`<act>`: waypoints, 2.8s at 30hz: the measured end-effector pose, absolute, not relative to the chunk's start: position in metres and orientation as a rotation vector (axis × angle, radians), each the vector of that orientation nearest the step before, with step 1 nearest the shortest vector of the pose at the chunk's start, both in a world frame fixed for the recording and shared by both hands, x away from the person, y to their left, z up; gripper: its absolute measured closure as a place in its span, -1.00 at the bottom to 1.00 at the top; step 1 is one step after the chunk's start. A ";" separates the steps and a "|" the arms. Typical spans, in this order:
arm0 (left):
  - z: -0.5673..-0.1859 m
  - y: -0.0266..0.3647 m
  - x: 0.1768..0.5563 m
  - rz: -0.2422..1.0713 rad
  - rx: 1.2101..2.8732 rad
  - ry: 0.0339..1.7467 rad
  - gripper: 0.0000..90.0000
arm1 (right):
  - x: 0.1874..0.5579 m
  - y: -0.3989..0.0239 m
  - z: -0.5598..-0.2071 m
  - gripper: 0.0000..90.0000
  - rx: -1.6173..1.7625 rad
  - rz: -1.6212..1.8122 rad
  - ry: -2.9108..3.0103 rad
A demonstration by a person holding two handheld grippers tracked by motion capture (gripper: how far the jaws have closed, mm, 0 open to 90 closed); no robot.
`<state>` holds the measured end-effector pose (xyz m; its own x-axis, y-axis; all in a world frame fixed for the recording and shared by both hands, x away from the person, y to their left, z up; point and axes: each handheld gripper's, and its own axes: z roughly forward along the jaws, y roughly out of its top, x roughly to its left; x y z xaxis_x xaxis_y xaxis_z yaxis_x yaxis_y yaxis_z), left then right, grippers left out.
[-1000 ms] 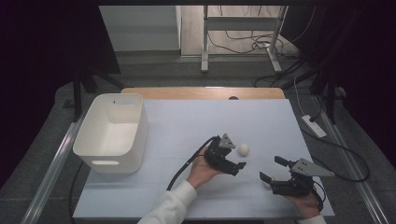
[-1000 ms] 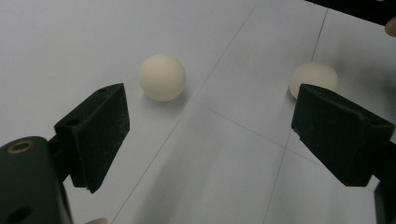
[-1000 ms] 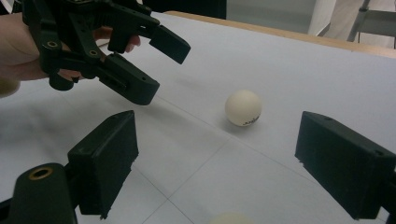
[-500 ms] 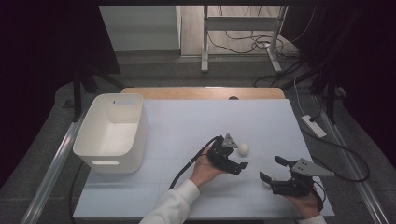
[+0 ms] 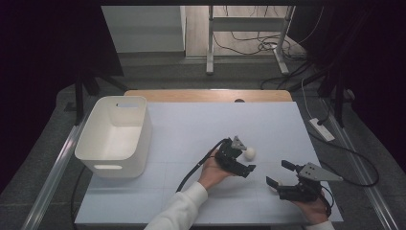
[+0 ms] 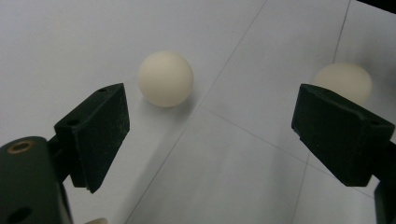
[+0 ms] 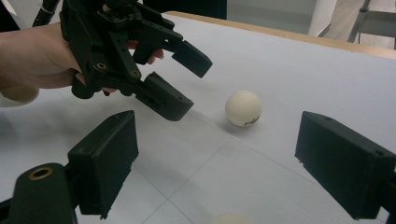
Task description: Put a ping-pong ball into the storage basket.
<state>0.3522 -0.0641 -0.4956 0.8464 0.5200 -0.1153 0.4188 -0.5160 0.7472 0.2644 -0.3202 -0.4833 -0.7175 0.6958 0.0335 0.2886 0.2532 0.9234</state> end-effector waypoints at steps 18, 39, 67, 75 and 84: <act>-0.500 -0.079 0.364 0.154 2.190 0.696 -0.72 | 0.265 -0.321 -0.484 -0.71 0.904 1.447 2.151; -0.512 -0.093 0.378 0.149 2.230 0.742 -0.72 | 0.265 -0.321 -0.484 -0.71 0.908 1.441 2.154; -0.521 -0.092 0.388 0.163 2.236 0.788 0.00 | 0.265 -0.321 -0.485 -0.70 0.910 1.440 2.157; -0.519 -0.089 0.389 0.153 2.221 0.787 0.12 | 0.265 -0.322 -0.485 -0.70 0.910 1.443 2.154; -0.517 -0.087 0.387 0.141 2.220 0.779 0.13 | 0.265 -0.322 -0.485 -0.70 0.911 1.441 2.154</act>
